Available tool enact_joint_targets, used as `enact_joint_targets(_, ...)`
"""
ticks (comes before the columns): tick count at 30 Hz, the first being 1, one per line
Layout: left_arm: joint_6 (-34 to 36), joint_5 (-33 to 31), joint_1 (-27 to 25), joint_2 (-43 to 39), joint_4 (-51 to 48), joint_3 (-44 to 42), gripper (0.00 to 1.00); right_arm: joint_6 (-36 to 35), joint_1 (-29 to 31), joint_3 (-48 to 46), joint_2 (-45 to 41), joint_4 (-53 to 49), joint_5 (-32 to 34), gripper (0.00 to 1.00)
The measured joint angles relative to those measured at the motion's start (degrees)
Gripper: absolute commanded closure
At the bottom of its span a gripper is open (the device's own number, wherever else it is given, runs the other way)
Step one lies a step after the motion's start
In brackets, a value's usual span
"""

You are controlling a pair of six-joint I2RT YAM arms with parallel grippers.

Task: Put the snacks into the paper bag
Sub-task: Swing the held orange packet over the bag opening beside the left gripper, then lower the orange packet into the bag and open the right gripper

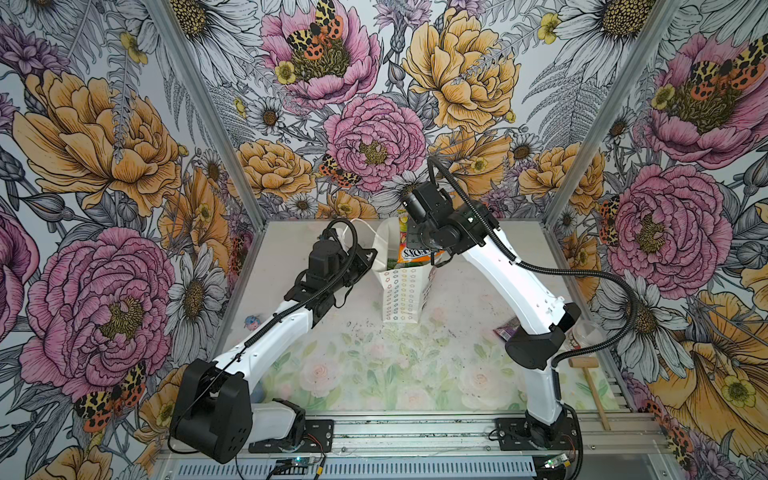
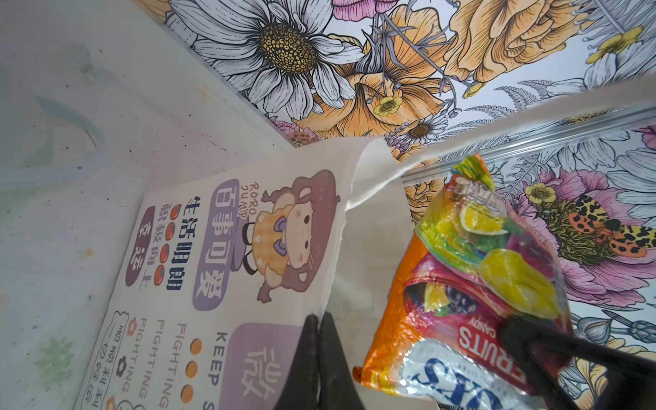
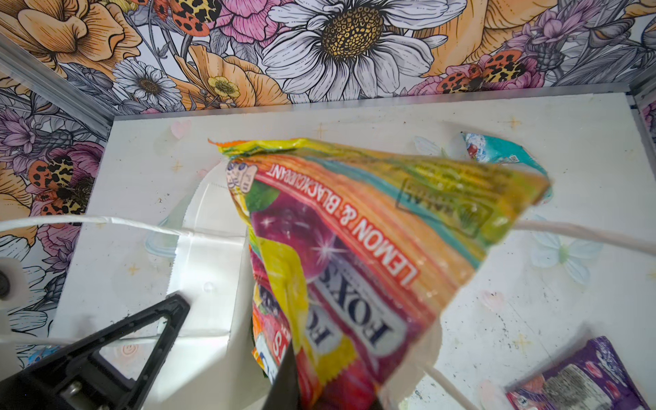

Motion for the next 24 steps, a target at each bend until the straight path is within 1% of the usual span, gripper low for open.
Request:
enact_joint_targets(14,0.0,0.0,0.0,0.0,0.0,0.0,1.00,1.0,0.3,0.1,0.9,-0.9,-0.1,1.00)
enact_joint_targets(24,0.0,0.0,0.0,0.0,0.0,0.0,1.00,1.9,2.8,0.1,3.1,-1.7,-1.3,1.00)
